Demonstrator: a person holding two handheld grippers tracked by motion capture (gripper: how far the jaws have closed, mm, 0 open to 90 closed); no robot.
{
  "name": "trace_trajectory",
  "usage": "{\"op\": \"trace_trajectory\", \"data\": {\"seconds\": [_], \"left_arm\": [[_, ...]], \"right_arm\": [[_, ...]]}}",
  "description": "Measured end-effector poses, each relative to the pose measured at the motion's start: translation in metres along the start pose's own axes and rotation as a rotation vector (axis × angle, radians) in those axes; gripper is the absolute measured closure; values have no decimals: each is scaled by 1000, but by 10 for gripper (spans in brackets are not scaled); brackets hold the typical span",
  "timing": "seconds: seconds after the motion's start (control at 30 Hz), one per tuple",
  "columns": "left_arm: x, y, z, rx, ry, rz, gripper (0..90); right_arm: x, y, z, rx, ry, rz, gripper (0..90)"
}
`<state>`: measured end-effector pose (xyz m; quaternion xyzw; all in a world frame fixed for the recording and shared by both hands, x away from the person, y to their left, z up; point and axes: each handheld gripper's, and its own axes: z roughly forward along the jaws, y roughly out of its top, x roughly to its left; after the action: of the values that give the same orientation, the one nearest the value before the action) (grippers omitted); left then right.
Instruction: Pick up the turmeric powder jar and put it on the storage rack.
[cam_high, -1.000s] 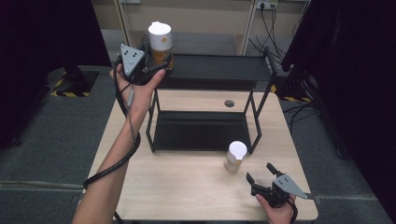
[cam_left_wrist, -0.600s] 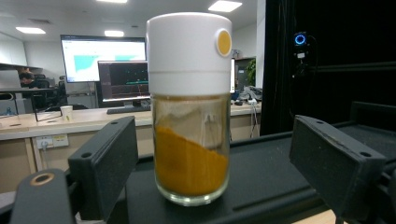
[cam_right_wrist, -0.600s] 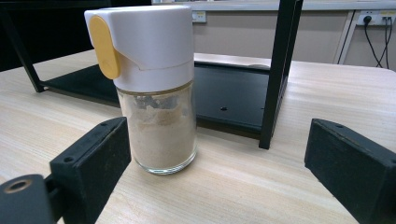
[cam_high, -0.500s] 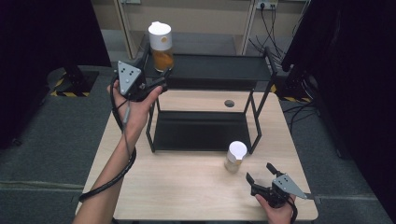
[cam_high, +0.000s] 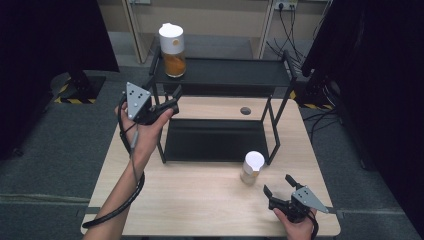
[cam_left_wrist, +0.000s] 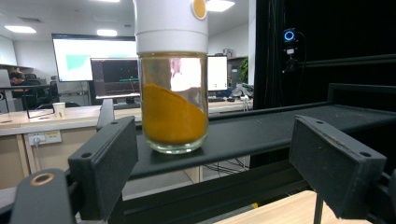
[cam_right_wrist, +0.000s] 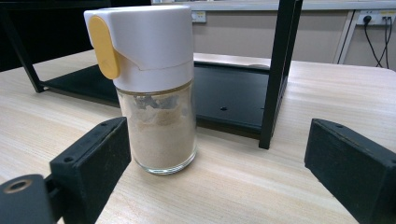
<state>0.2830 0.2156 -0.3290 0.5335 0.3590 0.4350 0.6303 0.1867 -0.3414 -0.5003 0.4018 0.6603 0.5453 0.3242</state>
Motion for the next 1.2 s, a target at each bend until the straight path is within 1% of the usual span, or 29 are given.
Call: {"op": "trace_trajectory", "data": {"seconds": [0.27, 0.53, 0.73, 0.87, 0.97, 1.2], "left_arm": [[-4, -11, -10, 6, -16, 5, 151], [-8, -26, -22, 14, -21, 12, 151], [-10, -39, -29, 35, -31, 2, 151], [-10, -47, -34, 44, -29, -7, 151], [-11, -52, -37, 53, -27, 2, 151], [-11, -65, -50, 70, -28, 0, 150]], "right_arm": [[0, 0, 0, -1, 0, 0, 75], [0, 0, 0, -1, 0, -1, 75], [0, 0, 0, -2, -1, -1, 75], [0, 0, 0, -2, -1, -1, 74], [0, 0, 0, -2, -1, 0, 75], [0, 0, 0, -2, -2, -2, 75]]}}
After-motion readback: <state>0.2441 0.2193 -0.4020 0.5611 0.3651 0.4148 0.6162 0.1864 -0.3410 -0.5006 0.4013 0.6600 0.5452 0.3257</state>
